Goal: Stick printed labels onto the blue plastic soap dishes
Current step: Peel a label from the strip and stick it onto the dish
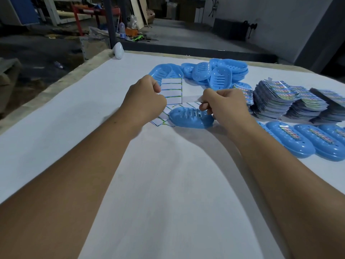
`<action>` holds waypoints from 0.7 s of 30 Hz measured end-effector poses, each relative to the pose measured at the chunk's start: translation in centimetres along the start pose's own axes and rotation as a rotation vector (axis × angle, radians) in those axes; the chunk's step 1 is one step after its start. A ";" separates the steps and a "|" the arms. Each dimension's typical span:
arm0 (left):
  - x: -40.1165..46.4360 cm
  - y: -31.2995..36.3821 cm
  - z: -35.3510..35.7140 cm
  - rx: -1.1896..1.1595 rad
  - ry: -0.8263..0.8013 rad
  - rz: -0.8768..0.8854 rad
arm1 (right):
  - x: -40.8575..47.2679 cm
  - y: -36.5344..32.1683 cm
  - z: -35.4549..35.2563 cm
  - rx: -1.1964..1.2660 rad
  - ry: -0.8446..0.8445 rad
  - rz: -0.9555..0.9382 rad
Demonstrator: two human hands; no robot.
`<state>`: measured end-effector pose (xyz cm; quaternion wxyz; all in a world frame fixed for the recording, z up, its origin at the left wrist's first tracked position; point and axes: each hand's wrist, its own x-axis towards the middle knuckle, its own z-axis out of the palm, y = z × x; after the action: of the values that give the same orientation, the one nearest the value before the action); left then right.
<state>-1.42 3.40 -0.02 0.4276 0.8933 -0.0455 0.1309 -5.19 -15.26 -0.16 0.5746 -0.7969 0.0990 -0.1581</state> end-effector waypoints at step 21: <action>0.3 -0.8 -1.2 0.676 -0.004 0.030 | 0.0 -0.2 -0.3 0.017 0.055 -0.004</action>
<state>-1.20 4.88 0.17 0.1050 0.9840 -0.0136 0.1431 -5.34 -15.48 0.11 0.5780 -0.7876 0.1118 -0.1817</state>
